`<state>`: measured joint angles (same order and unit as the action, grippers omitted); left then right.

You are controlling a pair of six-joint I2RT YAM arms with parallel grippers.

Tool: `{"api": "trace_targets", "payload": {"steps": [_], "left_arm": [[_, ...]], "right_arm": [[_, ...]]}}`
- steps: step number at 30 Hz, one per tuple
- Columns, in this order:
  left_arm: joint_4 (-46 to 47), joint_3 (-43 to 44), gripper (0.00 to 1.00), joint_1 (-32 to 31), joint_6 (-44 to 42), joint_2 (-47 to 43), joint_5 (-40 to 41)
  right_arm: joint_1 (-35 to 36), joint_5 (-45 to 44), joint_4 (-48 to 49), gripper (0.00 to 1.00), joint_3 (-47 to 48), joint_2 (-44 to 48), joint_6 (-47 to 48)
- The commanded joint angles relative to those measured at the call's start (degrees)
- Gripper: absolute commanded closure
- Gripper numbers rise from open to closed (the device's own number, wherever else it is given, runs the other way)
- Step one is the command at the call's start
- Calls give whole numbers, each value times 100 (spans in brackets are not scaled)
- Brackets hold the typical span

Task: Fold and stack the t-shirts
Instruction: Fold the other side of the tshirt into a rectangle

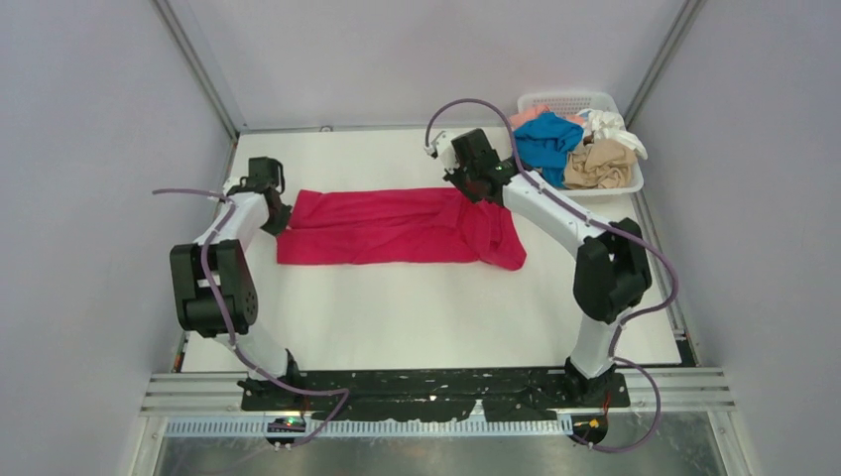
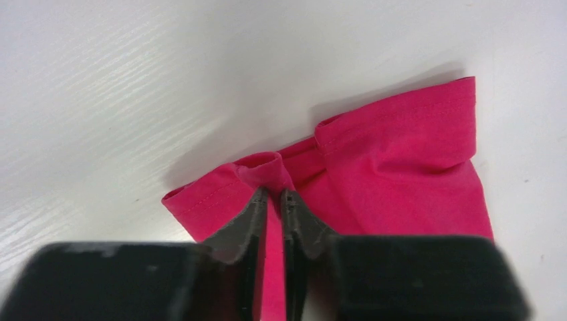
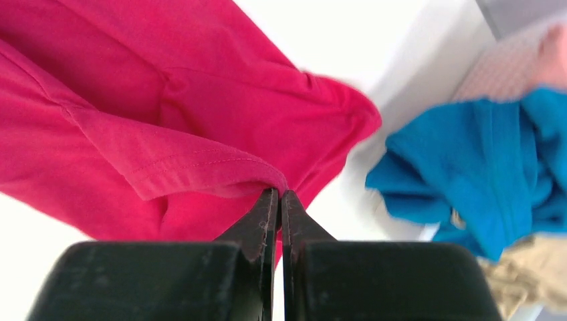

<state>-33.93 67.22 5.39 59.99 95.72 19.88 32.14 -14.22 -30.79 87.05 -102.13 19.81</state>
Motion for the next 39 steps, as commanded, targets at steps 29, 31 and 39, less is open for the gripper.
{"api": "trace_targets", "payload": {"steps": [29,31,39], "left_arm": [[1248,-296,0,-450,-1615,-268,-3255],[1299,-324,0,-440,-1578,-91,-3287],[1057,-237,0,-255,-1670,350,-3028]], "right_arm": [[-274,3332,2904,5,-2984,1940,-4188],[-287,3312,2589,5,-3015,1778,-4139],[-1025,2862,2004,5,-3111,994,-4069]]}}
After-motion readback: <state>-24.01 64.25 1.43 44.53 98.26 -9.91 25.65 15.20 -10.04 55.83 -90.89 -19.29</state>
